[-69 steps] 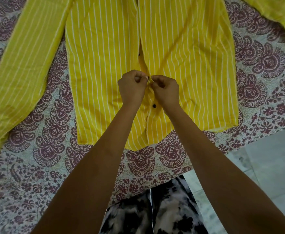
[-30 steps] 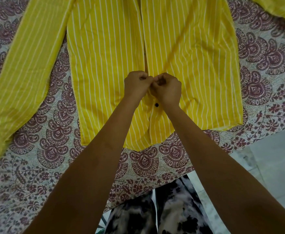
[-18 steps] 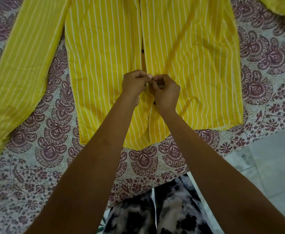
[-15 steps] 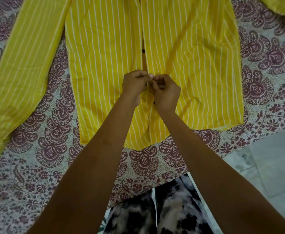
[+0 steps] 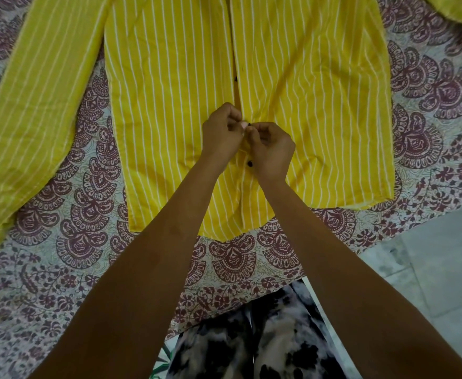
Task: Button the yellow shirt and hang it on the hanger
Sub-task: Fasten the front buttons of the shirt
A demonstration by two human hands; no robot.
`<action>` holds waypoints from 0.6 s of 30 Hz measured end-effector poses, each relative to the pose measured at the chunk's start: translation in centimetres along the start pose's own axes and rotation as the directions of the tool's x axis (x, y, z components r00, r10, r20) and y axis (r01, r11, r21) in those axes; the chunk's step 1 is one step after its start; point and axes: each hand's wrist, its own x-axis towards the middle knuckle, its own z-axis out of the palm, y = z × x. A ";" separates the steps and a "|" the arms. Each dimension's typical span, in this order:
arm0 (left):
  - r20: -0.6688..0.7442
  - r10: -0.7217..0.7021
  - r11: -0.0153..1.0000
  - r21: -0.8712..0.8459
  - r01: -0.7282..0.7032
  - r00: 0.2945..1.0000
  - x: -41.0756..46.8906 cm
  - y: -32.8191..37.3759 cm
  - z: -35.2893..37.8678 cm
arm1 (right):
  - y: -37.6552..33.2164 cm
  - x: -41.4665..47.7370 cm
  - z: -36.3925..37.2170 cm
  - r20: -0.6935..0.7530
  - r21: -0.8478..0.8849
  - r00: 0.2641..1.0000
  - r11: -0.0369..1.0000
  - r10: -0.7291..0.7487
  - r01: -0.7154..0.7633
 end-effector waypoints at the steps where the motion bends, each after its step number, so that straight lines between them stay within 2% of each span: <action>1: 0.011 0.015 1.000 0.013 -0.015 1.000 0.0 -0.1 0.0 | 0.1 0.1 -0.1 0.006 -0.013 1.000 1.000 0.005 -0.004; 3: 0.034 -0.003 1.000 0.008 0.003 0.999 0.0 -0.3 -0.2 | 0.0 0.3 -0.4 0.024 -0.043 1.000 0.999 -0.017 0.019; 5: 0.039 -0.078 0.993 -0.081 0.081 0.996 0.1 -0.3 -0.4 | -0.1 0.6 -0.6 0.058 -0.043 0.998 0.998 -0.040 0.042; 8: 0.077 -0.180 0.953 -0.232 0.193 0.981 0.1 -0.4 -0.7 | -0.1 1.3 -0.9 0.168 0.059 0.985 0.997 0.046 -0.056; 9: 0.064 -0.170 0.964 -0.198 0.179 0.983 0.0 -0.4 -0.7 | 0.0 1.7 -1.1 0.214 0.110 0.972 0.987 0.093 -0.119; 11: -0.007 -0.057 0.998 -0.005 0.057 0.998 -0.1 -0.5 -0.4 | 0.2 2.2 -1.6 0.295 0.151 0.944 0.968 0.150 -0.202; 14: -0.068 0.127 0.981 0.155 -0.115 0.990 -0.5 -0.5 -0.1 | 0.0 2.5 -2.0 0.358 0.156 0.918 0.958 0.171 -0.240; 16: -0.061 0.118 0.979 0.173 -0.106 0.991 -0.3 -0.5 -0.2 | -0.1 2.7 -2.1 0.375 0.146 0.905 0.951 0.200 -0.271; 18: -0.049 0.101 0.980 0.180 -0.091 0.994 0.2 -0.4 -0.7 | -0.1 3.0 -2.3 0.342 0.066 0.921 0.973 0.188 -0.223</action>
